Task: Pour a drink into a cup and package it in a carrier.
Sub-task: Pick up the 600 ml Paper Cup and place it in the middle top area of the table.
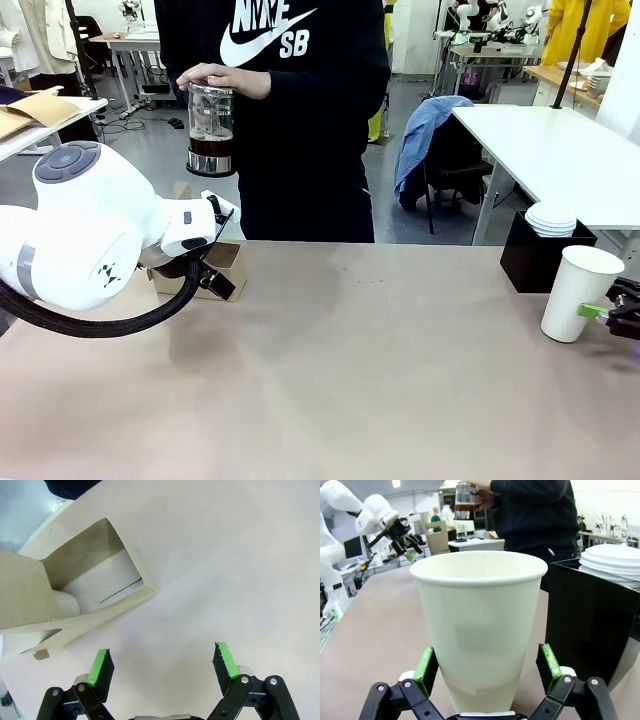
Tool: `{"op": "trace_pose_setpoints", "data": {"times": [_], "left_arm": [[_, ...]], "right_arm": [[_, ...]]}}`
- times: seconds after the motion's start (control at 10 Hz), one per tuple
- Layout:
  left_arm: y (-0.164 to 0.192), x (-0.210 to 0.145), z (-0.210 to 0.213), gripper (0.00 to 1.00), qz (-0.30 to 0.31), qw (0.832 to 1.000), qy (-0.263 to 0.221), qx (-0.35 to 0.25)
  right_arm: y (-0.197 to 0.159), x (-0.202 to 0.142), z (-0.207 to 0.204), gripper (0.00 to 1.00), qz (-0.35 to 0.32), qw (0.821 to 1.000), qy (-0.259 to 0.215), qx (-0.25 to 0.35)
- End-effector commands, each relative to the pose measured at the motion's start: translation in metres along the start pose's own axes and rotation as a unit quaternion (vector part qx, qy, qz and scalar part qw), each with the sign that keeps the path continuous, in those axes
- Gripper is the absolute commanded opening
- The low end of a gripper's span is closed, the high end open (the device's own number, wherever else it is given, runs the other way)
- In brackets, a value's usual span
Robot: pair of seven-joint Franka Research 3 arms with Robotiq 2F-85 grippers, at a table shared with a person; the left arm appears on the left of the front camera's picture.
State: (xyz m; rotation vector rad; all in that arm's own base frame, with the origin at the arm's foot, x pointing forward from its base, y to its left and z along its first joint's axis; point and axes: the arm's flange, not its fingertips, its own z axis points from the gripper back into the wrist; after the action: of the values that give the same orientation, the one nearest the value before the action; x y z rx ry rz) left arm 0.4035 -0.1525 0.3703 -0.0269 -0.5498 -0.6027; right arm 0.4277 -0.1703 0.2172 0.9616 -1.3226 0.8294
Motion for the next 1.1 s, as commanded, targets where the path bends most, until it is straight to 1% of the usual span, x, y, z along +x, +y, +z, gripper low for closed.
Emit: {"op": "trace_pose_setpoints", "data": {"times": [0.0,0.2,0.4,0.6,0.7,0.8,0.9,1.0], "left_arm": [[0.0,0.0,0.0,1.0,0.001,1.0,0.0,0.0],[0.0,0.0,0.0,1.0,0.001,1.0,0.0,0.0],[0.0,0.0,0.0,1.0,0.001,1.0,0.0,0.0],[0.0,0.0,0.0,1.0,0.001,1.0,0.0,0.0],[0.0,0.0,0.0,1.0,0.001,1.0,0.0,0.0],[0.0,0.0,0.0,1.0,0.001,1.0,0.0,0.0],[0.0,0.0,0.0,1.0,0.001,1.0,0.0,0.0],[0.0,0.0,0.0,1.0,0.001,1.0,0.0,0.0]], "right_arm": [[0.002,-0.001,-0.013,1.0,0.005,1.0,0.002,0.016],[0.003,-0.002,-0.027,1.0,0.0,1.0,-0.005,0.025],[0.002,-0.002,-0.043,1.0,-0.008,0.999,-0.001,0.041],[0.002,-0.001,-0.052,1.0,-0.006,0.999,0.001,0.048],[0.003,0.0,-0.053,1.0,-0.002,0.999,-0.009,0.046],[0.004,0.0,-0.05,0.8,-0.008,0.999,-0.004,0.051],[0.005,0.002,-0.039,0.8,-0.015,0.998,0.011,0.052],[0.005,-0.004,-0.05,0.8,-0.005,0.999,-0.004,0.051]]}}
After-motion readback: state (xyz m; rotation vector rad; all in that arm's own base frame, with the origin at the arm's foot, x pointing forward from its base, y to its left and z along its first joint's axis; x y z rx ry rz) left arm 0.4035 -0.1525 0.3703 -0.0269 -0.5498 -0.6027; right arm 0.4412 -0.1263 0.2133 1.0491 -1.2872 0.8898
